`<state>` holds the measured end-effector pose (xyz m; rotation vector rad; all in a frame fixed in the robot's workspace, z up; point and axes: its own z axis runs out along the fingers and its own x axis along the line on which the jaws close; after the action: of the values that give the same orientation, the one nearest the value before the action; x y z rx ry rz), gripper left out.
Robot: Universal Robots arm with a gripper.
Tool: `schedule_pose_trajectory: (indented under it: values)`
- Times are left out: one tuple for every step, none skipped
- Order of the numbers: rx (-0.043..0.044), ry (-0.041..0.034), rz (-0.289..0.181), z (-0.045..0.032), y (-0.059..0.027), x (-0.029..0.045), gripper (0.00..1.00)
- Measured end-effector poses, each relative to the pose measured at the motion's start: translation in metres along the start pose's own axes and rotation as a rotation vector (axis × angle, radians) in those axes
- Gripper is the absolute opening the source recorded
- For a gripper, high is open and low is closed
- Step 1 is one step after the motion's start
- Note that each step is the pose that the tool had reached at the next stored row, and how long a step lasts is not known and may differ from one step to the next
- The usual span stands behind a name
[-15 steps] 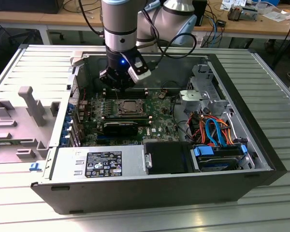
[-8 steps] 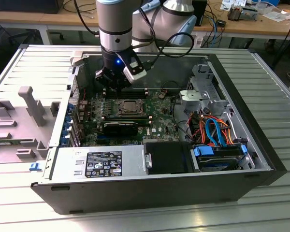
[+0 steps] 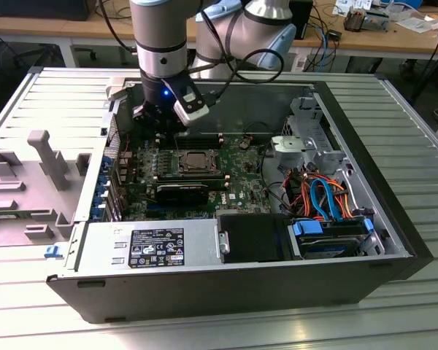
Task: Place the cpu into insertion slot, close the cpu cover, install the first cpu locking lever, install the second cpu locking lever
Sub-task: 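Install the first cpu locking lever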
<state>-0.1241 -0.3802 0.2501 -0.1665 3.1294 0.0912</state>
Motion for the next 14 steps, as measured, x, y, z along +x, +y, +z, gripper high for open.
schedule_pose_trajectory:
  values:
    - [0.0000, -0.0002, 0.000, 0.0000, 0.0004, 0.0020, 0.11]
    - [0.0001, 0.0000, 0.000, 0.0000, 0.0019, 0.0027, 0.11]
    - [0.0001, -0.0001, 0.000, 0.0001, 0.0032, 0.0032, 0.11]
    - [0.0000, -0.0001, 0.000, 0.0003, 0.0049, 0.0037, 0.11]
    - [0.0001, -0.0002, 0.000, 0.0004, 0.0074, 0.0046, 0.11]
    - [0.0001, -0.0004, 0.000, 0.0004, 0.0091, 0.0049, 0.11]
    - [0.0001, -0.0004, 0.000, 0.0004, 0.0108, 0.0049, 0.11]
    - [0.0001, -0.0004, 0.000, 0.0003, 0.0130, 0.0050, 0.11]
    - [0.0001, -0.0005, 0.000, -0.0002, 0.0155, 0.0049, 0.11]
    - [0.0001, -0.0006, 0.000, -0.0024, 0.0197, 0.0047, 0.11]
    - [0.0001, -0.0006, 0.000, -0.0037, 0.0216, 0.0045, 0.11]
    - [0.0001, -0.0007, 0.000, -0.0045, 0.0228, 0.0045, 0.11]
    - [0.0001, -0.0007, 0.000, -0.0051, 0.0242, 0.0044, 0.11]
    - [0.0001, -0.0007, 0.000, -0.0052, 0.0253, 0.0043, 0.11]
